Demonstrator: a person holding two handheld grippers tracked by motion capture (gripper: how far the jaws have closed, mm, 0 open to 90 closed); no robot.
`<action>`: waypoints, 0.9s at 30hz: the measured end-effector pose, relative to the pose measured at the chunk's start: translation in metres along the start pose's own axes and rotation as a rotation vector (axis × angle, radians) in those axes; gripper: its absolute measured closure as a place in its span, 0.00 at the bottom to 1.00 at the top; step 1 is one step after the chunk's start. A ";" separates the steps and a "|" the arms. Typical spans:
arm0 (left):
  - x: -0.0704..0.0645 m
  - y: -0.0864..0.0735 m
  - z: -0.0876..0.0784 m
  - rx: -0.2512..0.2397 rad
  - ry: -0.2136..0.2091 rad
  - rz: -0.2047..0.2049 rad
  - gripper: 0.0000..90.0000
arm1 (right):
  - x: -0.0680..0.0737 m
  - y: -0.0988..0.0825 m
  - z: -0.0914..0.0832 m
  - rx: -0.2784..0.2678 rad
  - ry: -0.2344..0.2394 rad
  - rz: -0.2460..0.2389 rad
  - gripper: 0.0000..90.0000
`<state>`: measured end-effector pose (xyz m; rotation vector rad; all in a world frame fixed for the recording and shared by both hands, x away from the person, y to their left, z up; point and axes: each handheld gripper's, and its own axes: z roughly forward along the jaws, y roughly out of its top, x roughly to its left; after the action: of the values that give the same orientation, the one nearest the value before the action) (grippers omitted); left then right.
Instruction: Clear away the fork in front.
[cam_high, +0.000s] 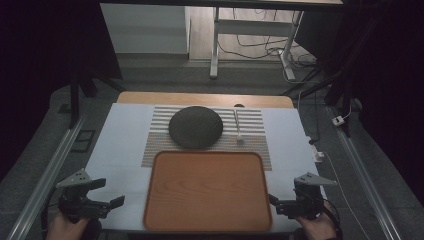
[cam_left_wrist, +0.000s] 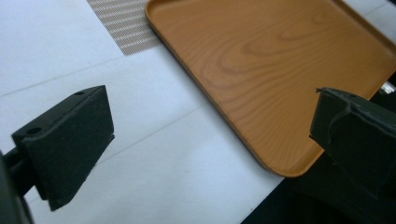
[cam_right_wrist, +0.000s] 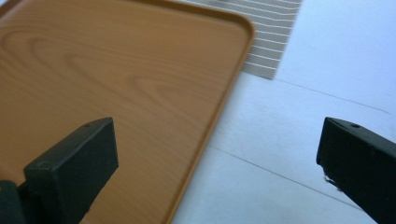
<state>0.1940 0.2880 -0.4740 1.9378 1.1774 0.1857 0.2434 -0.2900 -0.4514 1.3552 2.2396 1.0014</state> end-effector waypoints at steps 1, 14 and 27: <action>0.000 0.000 0.001 0.010 0.000 0.000 0.00 | 0.001 0.000 0.000 -0.001 -0.001 -0.005 0.00; -0.001 0.003 0.006 0.063 -0.018 0.012 0.00 | 0.004 0.000 0.000 0.008 0.008 -0.045 0.00; -0.001 0.003 0.007 0.075 -0.020 0.016 0.00 | 0.006 0.001 0.003 0.039 0.022 -0.066 0.00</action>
<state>0.1994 0.2822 -0.4761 2.0100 1.1714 0.1318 0.2432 -0.2832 -0.4522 1.2826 2.3162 0.9591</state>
